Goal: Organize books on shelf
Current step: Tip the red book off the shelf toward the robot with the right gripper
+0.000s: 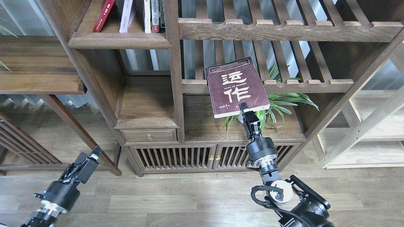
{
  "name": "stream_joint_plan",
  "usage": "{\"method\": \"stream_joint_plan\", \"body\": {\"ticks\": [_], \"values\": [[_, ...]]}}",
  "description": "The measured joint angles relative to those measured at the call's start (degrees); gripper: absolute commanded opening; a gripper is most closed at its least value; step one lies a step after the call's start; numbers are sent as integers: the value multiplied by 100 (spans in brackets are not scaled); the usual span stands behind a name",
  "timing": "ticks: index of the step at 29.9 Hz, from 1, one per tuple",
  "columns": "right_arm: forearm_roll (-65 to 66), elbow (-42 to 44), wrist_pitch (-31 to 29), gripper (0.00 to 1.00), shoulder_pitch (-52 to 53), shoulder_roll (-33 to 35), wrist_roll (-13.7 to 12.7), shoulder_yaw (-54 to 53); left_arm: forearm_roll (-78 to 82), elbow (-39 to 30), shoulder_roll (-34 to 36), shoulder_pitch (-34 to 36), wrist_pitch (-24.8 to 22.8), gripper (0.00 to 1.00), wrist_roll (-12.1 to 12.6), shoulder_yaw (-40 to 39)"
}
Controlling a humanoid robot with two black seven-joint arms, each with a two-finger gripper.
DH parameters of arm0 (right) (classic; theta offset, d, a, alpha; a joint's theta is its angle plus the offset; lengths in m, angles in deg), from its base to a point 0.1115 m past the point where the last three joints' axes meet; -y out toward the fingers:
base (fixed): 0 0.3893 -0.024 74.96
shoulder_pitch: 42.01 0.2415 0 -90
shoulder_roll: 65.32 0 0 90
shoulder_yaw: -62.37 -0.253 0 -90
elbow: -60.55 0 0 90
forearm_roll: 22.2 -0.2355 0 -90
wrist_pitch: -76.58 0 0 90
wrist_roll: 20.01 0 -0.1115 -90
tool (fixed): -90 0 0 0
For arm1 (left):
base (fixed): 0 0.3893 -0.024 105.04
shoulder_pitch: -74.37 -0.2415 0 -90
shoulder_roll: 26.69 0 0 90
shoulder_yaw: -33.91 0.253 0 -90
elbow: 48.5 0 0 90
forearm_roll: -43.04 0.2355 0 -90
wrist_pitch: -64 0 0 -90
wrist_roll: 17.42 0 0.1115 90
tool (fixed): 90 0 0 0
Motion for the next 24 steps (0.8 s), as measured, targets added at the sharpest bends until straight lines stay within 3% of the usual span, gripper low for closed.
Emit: {"method": "stream_joint_plan", "body": {"ticks": [14, 17, 24], "values": [[244, -537, -1, 13, -860, 0, -135, -66, 9, 3, 9, 228, 0, 99, 0, 373], [256, -607, -1, 7, -928, 0, -146, -63, 8, 3, 9, 231, 0, 99, 0, 407], [258, -703, -1, 7, -1054, 0, -146, -78, 0, 3, -2, 215, 0, 99, 0, 422]]}}
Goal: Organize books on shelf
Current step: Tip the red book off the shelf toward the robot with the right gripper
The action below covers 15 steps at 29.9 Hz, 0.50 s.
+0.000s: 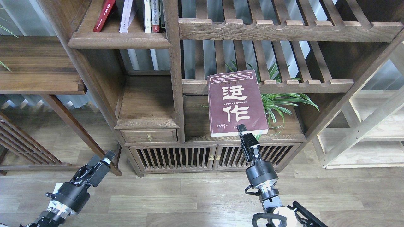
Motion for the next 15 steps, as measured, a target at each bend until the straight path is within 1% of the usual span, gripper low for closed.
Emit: {"method": "stream_joint_plan", "body": {"ticks": [15], "values": [[107, -28, 0, 9, -574, 1, -61, 121, -9, -20, -127, -11, 0, 99, 0, 128]]}}
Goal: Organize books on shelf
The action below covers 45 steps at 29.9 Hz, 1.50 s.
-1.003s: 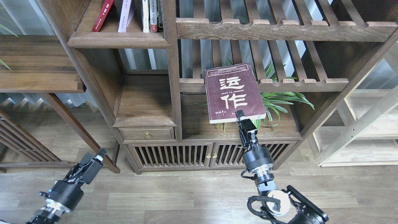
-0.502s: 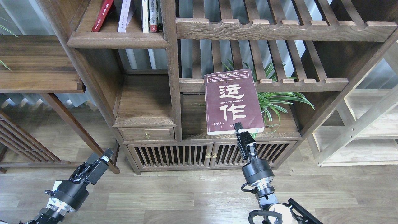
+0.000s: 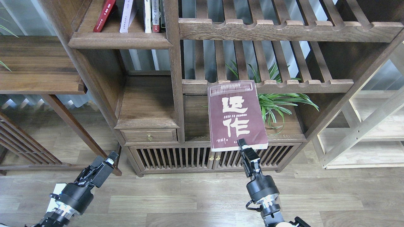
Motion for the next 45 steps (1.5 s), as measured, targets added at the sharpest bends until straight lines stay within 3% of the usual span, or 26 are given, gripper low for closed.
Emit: {"method": "stream_joint_plan", "body": {"ticks": [25, 45], "values": [[497, 2, 0, 9, -188, -1, -19, 1249, -60, 42, 9, -189, 0, 99, 0, 460], [547, -41, 1, 10, -188, -1, -245, 1760, -1943, -49, 41, -285, 0, 99, 0, 1485]]}}
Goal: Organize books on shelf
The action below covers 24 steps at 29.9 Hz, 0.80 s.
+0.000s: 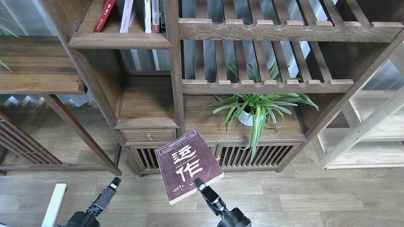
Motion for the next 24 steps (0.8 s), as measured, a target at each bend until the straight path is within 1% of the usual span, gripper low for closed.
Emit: {"method": "stream_joint_plan", "body": {"ticks": [9, 19, 24], "values": [[-4, 5, 0, 10, 7, 0, -71, 129, -670, -58, 17, 520, 0, 99, 0, 855], [-21, 8, 0, 11, 45, 0, -128, 219, -729, -280, 0, 621, 0, 99, 0, 1034], [-28, 9, 0, 11, 73, 0, -142, 281, -729, -378, -7, 667, 0, 99, 0, 1243]]}}
